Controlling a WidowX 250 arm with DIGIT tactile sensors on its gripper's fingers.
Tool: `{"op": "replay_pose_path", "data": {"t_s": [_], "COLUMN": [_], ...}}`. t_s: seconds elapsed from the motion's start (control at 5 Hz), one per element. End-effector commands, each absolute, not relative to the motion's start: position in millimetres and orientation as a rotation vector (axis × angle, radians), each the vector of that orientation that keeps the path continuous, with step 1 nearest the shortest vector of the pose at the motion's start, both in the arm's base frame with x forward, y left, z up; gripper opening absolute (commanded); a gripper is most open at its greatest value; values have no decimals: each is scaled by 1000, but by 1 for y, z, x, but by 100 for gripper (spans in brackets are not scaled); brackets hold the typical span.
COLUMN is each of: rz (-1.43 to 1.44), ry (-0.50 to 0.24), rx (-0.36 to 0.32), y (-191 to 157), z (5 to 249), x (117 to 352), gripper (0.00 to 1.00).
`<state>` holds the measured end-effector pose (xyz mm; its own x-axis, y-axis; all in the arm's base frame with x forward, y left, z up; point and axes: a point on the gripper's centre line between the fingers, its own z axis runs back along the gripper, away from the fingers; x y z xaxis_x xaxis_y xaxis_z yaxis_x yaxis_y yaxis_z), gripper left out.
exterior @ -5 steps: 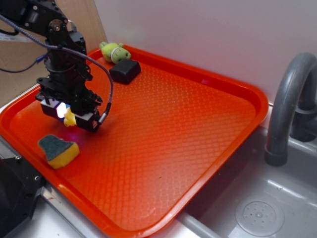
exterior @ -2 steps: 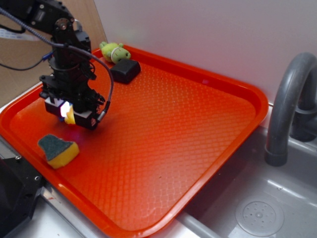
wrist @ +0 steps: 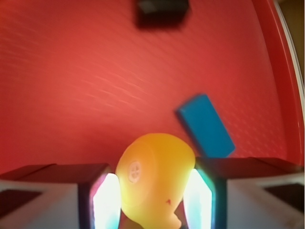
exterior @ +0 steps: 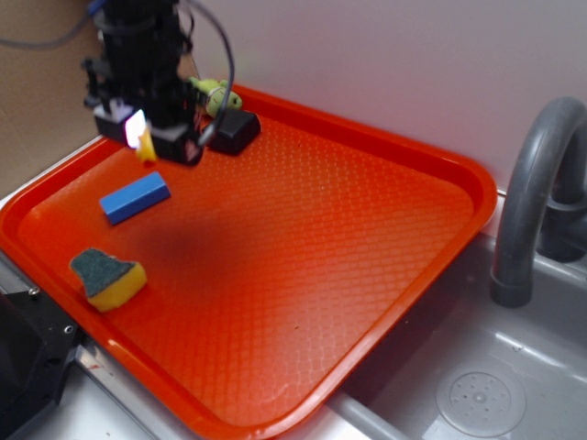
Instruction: Grab the yellow duck.
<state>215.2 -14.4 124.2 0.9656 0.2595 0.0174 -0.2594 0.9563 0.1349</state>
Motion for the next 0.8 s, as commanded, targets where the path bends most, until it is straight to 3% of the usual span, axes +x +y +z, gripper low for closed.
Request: {"op": "replay_pose_path", "data": {"t_s": [0.0,0.2,0.6], "rz": [165,185,161], "ry": [-157,-196,-169], "rx": [-4,-49,-95], "y": [-39,-30,-18], "z": [207,232,226], "x": [207,199,213], "gripper": [0,0,0]}}
